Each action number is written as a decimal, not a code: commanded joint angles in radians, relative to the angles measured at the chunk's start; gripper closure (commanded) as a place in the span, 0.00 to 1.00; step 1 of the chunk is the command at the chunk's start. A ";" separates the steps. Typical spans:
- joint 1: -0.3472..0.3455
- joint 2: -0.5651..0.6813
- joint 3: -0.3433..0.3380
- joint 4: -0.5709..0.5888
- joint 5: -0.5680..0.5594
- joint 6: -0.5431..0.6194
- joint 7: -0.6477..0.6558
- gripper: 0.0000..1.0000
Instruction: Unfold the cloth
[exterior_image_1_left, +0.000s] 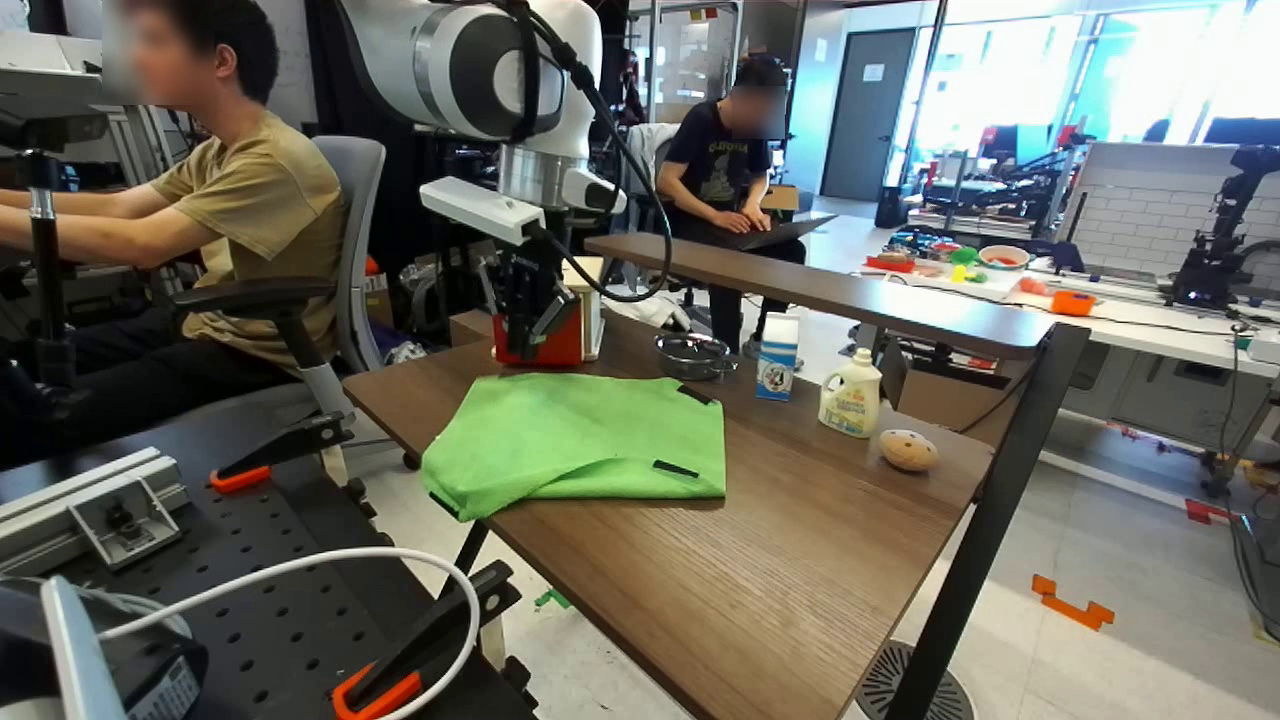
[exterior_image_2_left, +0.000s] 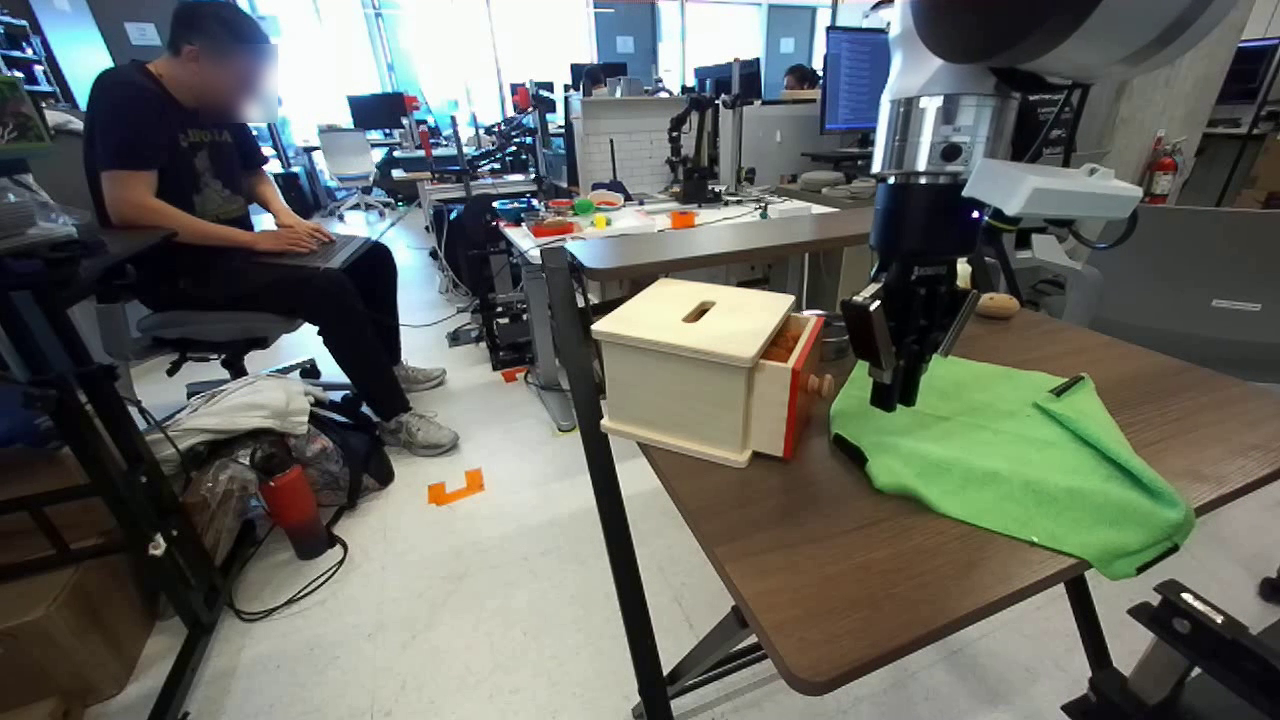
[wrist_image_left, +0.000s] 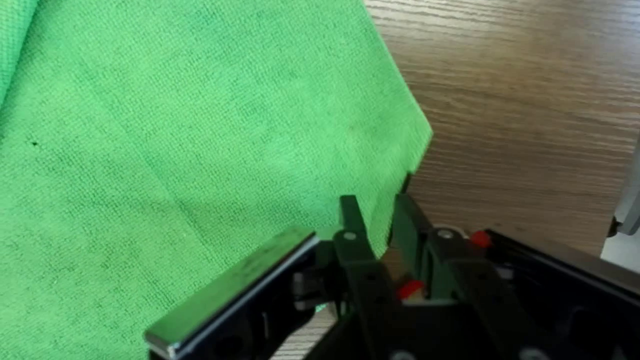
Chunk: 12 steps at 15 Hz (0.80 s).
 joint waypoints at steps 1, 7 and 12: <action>-0.022 -0.021 0.008 -0.006 0.041 0.016 -0.002 0.44; -0.076 -0.101 -0.001 -0.047 0.085 -0.067 -0.011 0.00; -0.065 -0.274 -0.092 -0.113 0.005 -0.273 0.090 0.00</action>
